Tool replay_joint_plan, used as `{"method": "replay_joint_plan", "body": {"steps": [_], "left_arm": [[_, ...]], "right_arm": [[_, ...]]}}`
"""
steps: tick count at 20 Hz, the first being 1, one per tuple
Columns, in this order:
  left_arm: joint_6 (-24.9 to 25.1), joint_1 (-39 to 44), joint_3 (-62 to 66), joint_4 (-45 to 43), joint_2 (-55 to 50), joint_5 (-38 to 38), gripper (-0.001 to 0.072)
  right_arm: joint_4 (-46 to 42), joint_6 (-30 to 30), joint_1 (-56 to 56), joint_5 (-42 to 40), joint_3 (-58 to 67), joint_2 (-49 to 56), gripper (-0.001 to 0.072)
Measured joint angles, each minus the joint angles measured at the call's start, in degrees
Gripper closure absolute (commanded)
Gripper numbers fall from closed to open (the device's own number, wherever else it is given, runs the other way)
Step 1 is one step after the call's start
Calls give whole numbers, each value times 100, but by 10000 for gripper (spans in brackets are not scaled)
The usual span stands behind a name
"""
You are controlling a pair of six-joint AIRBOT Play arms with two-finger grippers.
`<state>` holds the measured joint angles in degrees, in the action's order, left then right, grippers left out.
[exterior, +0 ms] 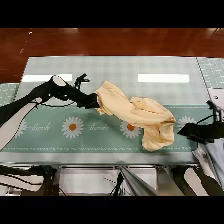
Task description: Fold the shirts.
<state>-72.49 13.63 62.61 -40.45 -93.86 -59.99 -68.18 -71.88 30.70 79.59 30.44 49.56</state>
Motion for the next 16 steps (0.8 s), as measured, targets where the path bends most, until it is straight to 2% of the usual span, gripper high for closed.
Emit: {"method": "replay_joint_plan", "body": {"steps": [4, 5, 6, 8, 9, 13, 16], "left_arm": [[96, 0, 0, -2, 33, -46, 687], [101, 0, 0, -4, 35, -52, 687], [114, 0, 0, -4, 39, -61, 687], [118, -13, 2, -4, 46, -61, 688], [122, -33, 4, -4, 72, -66, 688], [168, -317, 118, -9, 568, -42, 688], [225, -702, 575, -13, 1467, -55, 688]], "right_arm": [[348, 184, -326, -170, -481, -22, 105], [374, 186, -455, -256, -535, -26, 129], [413, 170, -601, -389, -577, -26, 196], [501, -2, -911, -713, -616, -26, 608], [535, -72, -1043, -852, -614, -31, 692], [474, -166, -1300, -752, -61, -33, 693], [376, -122, -1357, -269, 1110, -46, 693]]}}
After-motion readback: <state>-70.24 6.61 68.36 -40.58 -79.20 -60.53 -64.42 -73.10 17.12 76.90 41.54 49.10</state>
